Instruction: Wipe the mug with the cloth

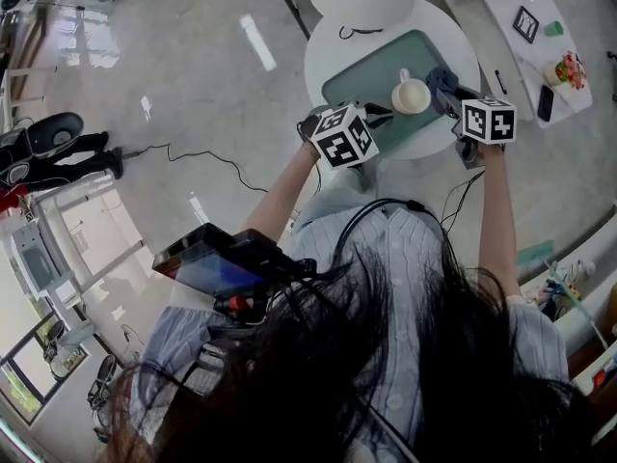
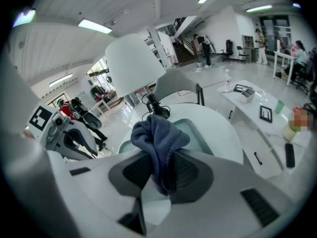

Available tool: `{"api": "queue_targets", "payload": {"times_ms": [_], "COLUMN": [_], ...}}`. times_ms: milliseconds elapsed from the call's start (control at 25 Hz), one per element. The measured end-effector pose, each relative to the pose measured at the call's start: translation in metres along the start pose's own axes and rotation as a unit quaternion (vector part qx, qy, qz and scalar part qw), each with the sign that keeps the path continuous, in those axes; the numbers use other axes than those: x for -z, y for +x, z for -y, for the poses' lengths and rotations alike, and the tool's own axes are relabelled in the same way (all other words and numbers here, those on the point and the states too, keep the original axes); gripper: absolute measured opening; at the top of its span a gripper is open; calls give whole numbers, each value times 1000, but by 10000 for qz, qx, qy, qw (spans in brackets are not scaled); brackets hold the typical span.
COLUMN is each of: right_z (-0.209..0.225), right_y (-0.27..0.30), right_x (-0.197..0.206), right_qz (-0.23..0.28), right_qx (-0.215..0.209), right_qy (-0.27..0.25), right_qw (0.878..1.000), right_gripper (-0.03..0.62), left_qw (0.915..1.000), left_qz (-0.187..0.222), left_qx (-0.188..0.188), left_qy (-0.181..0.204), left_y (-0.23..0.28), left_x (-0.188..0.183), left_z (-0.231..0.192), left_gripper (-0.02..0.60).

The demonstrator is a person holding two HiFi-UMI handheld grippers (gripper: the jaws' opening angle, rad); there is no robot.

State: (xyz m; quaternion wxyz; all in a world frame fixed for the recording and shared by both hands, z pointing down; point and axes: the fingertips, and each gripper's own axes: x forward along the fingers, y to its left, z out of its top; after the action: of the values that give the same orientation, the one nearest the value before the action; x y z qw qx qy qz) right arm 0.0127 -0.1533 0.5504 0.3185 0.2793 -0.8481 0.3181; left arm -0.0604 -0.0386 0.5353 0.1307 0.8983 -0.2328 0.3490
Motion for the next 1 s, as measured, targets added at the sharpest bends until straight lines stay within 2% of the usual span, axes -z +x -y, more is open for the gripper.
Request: {"api": "queue_targets", "payload": {"times_ms": [160,360,560,800,1000], "right_z": [-5,-26,-51,-75,-82], "right_y": [-35,-72,-74,-71,-95], "right_x": [31,75,102,102,120], "right_qz": [387,648,669,731,792], "right_qx": [286,331,302,142,-58], "right_qy": [487,830,1004,1055,933], "right_qw": [9976,9939,9922,9916,9925], "right_gripper": [98,98,98,98,98], "left_qw": [9980,9937,9909,9884,9820], "left_qz": [205,343,527,533,583], "left_qx": [-290,-441,-633,-665,-899], "left_qy": [-515,-976,-1062,-1260,-1554], "left_y": [-5,-4,-9,-11,-8], "left_x": [5,9,13,11,-5], "left_z": [21,51,58,62,88], "left_gripper": [35,35,35,35,35]}}
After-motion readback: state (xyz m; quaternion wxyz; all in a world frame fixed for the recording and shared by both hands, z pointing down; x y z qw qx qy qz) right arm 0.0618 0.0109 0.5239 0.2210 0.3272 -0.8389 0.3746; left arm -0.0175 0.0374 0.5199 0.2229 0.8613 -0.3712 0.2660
